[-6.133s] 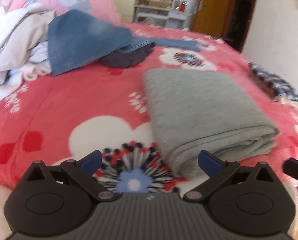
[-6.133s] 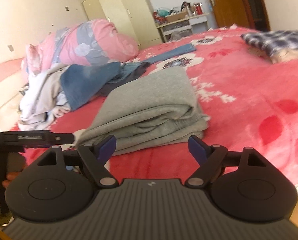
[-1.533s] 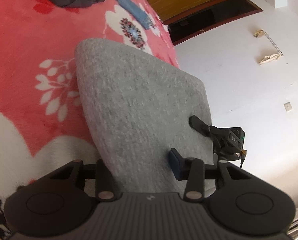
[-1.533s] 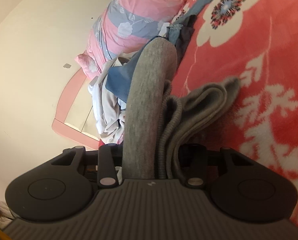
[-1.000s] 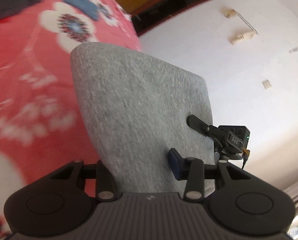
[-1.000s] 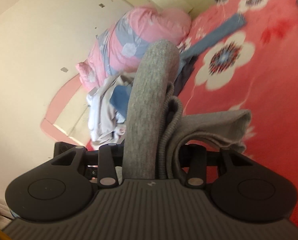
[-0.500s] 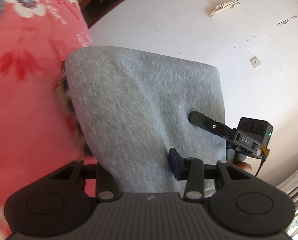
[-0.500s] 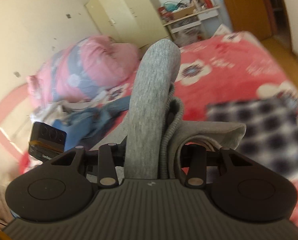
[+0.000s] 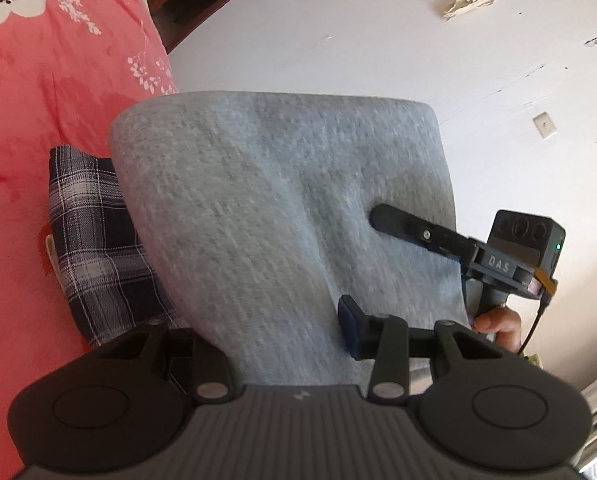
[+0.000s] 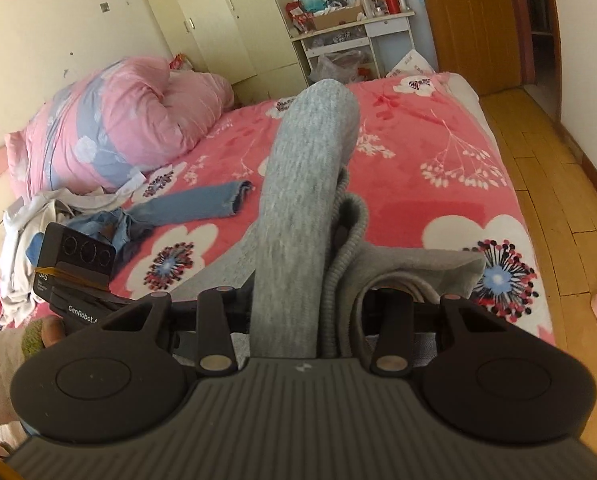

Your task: Fold clothes

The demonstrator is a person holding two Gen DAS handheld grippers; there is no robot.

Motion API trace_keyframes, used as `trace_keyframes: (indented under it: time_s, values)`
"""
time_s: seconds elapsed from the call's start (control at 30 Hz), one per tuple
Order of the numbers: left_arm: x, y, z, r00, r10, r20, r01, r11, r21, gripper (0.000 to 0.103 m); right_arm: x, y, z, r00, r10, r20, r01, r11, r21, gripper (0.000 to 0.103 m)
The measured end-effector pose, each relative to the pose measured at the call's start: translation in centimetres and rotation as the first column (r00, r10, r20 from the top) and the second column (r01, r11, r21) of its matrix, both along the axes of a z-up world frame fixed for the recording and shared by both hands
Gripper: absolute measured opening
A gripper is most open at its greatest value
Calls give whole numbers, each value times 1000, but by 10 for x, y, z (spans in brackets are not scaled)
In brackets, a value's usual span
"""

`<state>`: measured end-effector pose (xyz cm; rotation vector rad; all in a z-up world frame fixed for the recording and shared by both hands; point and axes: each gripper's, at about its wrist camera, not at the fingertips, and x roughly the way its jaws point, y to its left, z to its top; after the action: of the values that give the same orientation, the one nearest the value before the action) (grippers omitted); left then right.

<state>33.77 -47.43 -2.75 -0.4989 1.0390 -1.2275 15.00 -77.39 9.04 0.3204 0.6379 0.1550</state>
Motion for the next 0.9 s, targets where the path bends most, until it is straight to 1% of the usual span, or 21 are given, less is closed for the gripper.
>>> trace_keyframes:
  time_s: [0.07, 0.13, 0.2, 0.23, 0.27, 0.3, 0.33, 0.4, 0.43, 0.47, 0.5, 0.6, 0.63, 0.67, 0.7, 0.73, 0.8, 0.83, 0.87, 0.9]
  values:
    - [0, -4, -9, 1000, 7, 1, -7, 1000, 19, 42, 7, -9, -11, 1000, 8, 1, -8, 1000, 12, 41]
    - [3, -5, -20, 1000, 12, 6, -12, 999, 45, 42, 14, -18, -29, 1000, 25, -2, -25, 999, 41, 41]
    - [9, -5, -34, 1000, 16, 5, -16, 997, 72, 42, 21, -28, -53, 1000, 29, -3, -29, 997, 78, 43]
    - [11, -5, -40, 1000, 18, 3, -18, 997, 81, 43, 23, -34, -66, 1000, 28, -3, -27, 995, 99, 45]
    - [12, -3, -46, 1000, 21, 4, -21, 997, 80, 48, 25, -39, -80, 1000, 17, -1, -17, 993, 119, 51]
    - [13, 0, -49, 1000, 27, 0, -27, 997, 75, 52, 23, -46, -92, 1000, -17, 8, 15, 990, 140, 55]
    - [14, 4, -51, 999, 32, -2, -32, 997, 71, 58, 22, -52, -105, 999, -51, 16, 48, 986, 162, 60]
    - [12, 17, -47, 999, 39, 19, -40, 997, 67, 62, 15, -64, -120, 994, -98, 45, 86, 970, 228, 60]
    - [10, 28, -41, 998, 48, 33, -50, 997, 65, 65, 11, -68, -123, 992, -113, 60, 94, 961, 259, 60]
    - [7, 39, -36, 997, 56, 47, -59, 996, 62, 67, 8, -70, -121, 991, -118, 69, 96, 960, 263, 61]
    - [4, 51, -30, 996, 65, 61, -69, 996, 60, 67, 4, -71, -118, 990, -125, 71, 103, 962, 252, 62]
    - [0, 81, -12, 985, 120, 121, -125, 992, 33, 67, -11, -76, -102, 980, -185, 78, 166, 965, 205, 70]
    - [-2, 89, -5, 978, 146, 150, -151, 988, 23, 67, -21, -78, -93, 965, -230, 123, 204, 959, 195, 73]
    - [-2, 91, 2, 969, 165, 184, -172, 985, 18, 67, -31, -81, -84, 946, -276, 172, 242, 951, 193, 73]
    - [-2, 88, 8, 961, 175, 215, -184, 983, 20, 66, -42, -83, -74, 914, -330, 236, 283, 935, 211, 73]
    - [-2, 84, 14, 952, 182, 244, -194, 981, 24, 65, -49, -80, -65, 883, -368, 292, 312, 924, 221, 72]
    - [-4, 61, 22, 934, 171, 313, -196, 979, 50, 64, -43, -60, -50, 877, -338, 341, 302, 941, 154, 56]
    - [-5, 47, 24, 923, 162, 350, -196, 978, 64, 64, -40, -50, -43, 874, -322, 364, 298, 947, 121, 40]
    - [-3, 31, 21, 913, 153, 378, -199, 976, 85, 64, -35, -42, -38, 874, -305, 378, 290, 952, 96, 29]
    - [-3, 19, 18, 907, 152, 393, -211, 971, 111, 64, -25, -37, -40, 885, -293, 360, 278, 956, 95, 23]
